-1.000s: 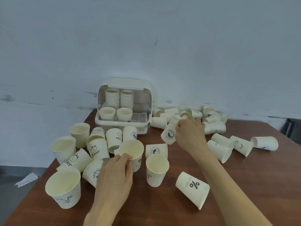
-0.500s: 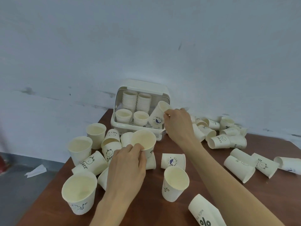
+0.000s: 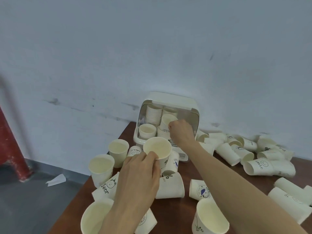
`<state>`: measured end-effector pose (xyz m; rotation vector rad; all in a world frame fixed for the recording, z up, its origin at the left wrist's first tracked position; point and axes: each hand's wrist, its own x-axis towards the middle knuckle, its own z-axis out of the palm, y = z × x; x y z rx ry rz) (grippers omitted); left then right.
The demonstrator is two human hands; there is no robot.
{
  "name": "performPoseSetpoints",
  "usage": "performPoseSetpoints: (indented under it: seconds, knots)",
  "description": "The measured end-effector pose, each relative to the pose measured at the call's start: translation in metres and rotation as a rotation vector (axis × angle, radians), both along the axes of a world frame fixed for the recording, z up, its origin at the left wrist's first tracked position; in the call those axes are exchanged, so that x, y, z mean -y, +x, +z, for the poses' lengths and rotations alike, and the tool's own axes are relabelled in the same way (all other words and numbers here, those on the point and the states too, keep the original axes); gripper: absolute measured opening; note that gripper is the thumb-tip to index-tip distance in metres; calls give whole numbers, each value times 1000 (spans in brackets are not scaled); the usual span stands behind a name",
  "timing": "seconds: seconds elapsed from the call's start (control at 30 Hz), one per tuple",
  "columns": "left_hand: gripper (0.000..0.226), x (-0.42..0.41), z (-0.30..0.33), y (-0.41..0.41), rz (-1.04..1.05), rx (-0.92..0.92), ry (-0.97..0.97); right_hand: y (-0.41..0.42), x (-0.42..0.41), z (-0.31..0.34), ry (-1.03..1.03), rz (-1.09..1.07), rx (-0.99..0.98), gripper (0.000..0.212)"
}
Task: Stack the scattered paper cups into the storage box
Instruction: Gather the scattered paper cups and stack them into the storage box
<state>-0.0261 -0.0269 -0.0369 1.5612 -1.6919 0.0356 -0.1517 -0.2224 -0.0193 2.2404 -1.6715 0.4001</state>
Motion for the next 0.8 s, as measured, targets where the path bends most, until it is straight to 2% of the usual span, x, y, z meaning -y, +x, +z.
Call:
performPoseSetpoints:
  seconds: [0.23,0.4,0.57,0.8]
  knots:
    - [18,26,23,15,36,84,-2,0,3,-15,23,44,3,14]
    - [28,77,38,29,70,196,28,-1,1,-15,90,52,-76,12]
    - [17,135,45,30,108,322,77,0,0,-30,117,63,-158,19]
    - [17,174,20,27,149,386,155,4,-2,-44,136,92,-104,19]
